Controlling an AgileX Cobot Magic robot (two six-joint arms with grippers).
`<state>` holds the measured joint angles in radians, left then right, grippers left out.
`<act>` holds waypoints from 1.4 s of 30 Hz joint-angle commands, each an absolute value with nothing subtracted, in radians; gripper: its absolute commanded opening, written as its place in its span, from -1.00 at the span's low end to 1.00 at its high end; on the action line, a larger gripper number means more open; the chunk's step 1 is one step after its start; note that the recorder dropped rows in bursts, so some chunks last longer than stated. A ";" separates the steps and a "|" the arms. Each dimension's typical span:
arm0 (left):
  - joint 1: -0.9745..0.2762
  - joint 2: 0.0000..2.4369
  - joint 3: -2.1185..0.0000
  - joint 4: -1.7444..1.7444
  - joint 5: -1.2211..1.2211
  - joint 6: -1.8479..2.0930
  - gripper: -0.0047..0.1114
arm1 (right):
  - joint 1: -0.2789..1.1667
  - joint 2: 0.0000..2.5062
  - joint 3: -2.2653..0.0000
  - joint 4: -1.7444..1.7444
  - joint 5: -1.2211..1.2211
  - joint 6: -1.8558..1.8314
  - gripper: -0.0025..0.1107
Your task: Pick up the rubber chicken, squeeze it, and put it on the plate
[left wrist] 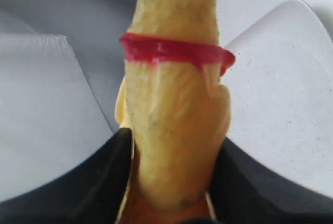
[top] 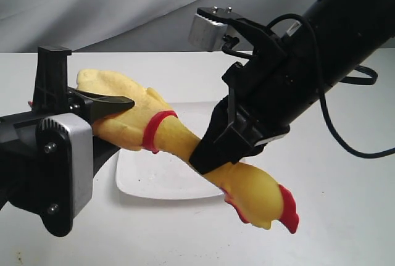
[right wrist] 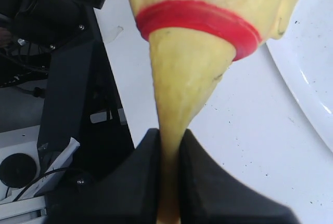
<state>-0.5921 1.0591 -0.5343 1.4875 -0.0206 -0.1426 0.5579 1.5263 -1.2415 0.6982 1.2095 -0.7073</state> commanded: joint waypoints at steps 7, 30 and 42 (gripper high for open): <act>-0.593 1.051 -0.534 1.478 -0.020 -0.155 0.29 | 0.558 1.516 -1.247 0.715 1.194 -0.717 -0.96; -0.593 1.051 -0.534 1.474 -0.020 -0.158 -0.78 | 0.558 1.516 -1.247 0.715 1.188 -0.717 -0.96; -0.675 0.835 -0.539 1.467 -0.020 -0.238 0.09 | 0.558 1.516 -1.247 0.629 0.991 -0.698 -0.96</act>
